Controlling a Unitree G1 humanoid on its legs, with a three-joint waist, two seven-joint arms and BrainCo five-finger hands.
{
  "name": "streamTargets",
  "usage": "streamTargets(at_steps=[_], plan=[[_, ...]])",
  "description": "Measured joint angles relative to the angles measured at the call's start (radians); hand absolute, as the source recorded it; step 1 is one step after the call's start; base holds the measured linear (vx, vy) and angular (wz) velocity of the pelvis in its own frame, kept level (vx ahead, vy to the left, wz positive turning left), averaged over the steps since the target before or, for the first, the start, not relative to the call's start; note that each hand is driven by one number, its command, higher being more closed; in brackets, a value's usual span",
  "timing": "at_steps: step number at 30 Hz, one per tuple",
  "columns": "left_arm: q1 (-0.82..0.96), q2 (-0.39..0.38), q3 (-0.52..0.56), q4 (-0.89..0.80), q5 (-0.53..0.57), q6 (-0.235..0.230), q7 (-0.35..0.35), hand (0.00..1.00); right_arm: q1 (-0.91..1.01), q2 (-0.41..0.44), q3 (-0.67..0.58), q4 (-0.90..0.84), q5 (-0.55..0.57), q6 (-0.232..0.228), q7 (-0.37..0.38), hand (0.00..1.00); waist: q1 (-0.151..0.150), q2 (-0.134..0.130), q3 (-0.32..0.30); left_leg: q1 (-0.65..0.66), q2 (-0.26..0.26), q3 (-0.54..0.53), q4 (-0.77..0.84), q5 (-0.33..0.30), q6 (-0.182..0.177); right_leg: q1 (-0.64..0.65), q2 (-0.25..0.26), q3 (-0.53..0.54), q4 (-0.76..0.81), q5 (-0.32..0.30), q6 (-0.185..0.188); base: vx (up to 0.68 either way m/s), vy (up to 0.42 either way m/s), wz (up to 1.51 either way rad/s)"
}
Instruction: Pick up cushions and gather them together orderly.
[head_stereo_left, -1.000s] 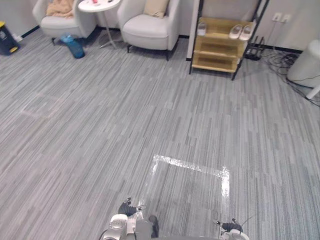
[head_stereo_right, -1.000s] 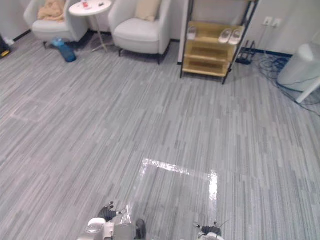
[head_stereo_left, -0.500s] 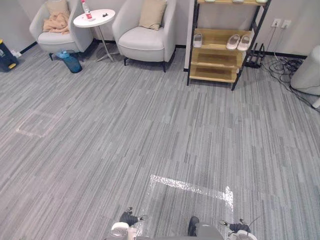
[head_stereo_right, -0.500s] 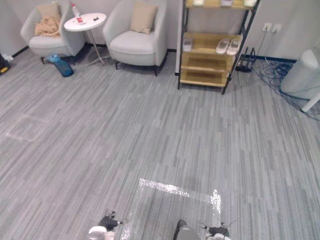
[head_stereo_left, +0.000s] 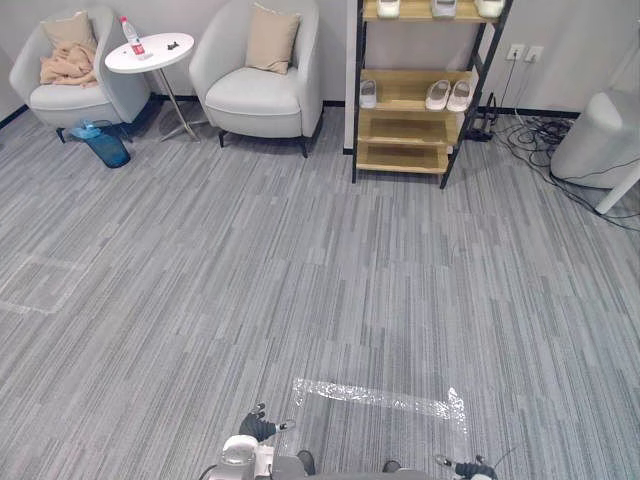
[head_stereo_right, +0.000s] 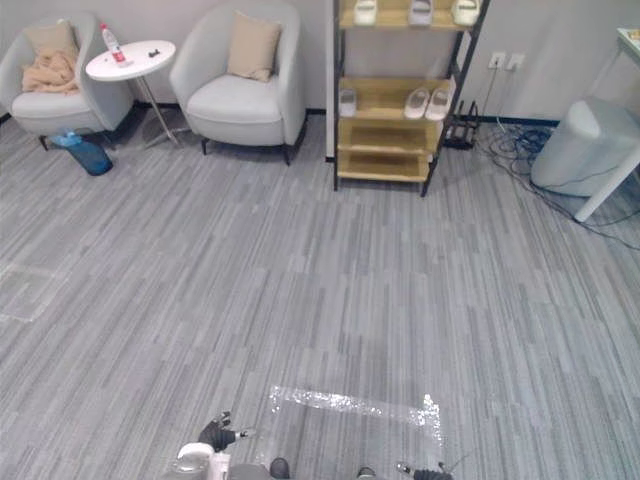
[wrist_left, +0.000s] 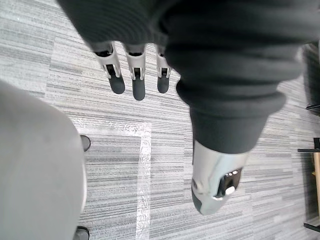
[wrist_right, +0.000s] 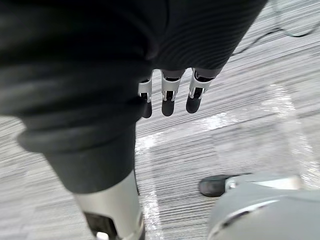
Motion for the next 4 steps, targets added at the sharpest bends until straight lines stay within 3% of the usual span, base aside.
streamTargets(at_steps=[4], plan=[[0.000,0.018,-0.007,0.001,0.000,0.000,0.000,0.00,-0.005,0.003,0.000,-0.002,0.000,-0.001,0.000,0.00,0.005,-0.001,-0.001,0.028,-0.004,-0.004,-0.014,0.000,0.000,0.032,0.002,0.000,-0.025,-0.001,0.001,0.09,-0.013,0.01]])
